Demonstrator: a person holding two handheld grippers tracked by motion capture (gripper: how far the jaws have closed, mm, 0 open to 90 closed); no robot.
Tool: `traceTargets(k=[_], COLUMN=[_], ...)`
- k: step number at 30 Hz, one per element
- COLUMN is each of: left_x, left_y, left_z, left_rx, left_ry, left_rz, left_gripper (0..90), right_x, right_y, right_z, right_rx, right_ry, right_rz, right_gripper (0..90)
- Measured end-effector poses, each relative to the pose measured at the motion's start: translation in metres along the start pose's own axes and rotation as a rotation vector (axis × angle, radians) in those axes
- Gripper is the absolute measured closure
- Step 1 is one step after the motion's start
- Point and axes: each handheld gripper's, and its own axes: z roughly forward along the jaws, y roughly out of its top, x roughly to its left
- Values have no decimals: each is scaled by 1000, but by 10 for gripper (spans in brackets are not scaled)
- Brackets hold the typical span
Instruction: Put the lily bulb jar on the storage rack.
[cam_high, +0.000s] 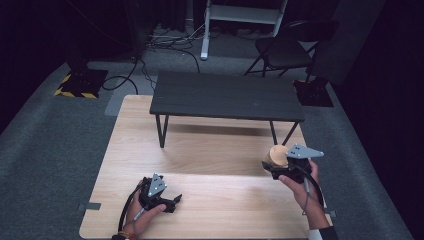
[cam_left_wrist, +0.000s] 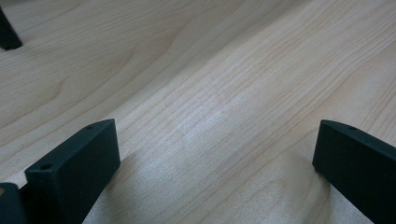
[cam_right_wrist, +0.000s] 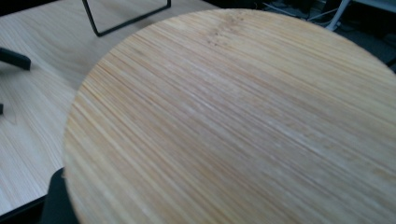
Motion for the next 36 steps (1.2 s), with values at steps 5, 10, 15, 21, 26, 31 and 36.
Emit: traceTargets(k=[5,10,15,21,26,31,36], left_x=[0,0,0,0,0,0,0], left_y=[0,0,0,0,0,0,0], left_z=[0,0,0,0,0,0,0], left_rx=[0,0,0,0,0,1,1], left_ry=[0,0,0,0,0,0,0], left_rz=[-1,0,-1,-1,0,0,0], left_gripper=[5,6,5,5,5,5,5], right_x=[-6,-13,-18,-30,-36,-40,-43], right_y=[35,79,119,153,173,186,186], right_z=[-6,-8,-9,-1,11,28,48], right_rx=[-28,-24,-21,-33,-19,-13,-10], right_ry=[17,38,43,50,6,-27,-59], right_rz=[-3,7,8,31,63,70,107], right_gripper=[246,246,246,246,246,246,246])
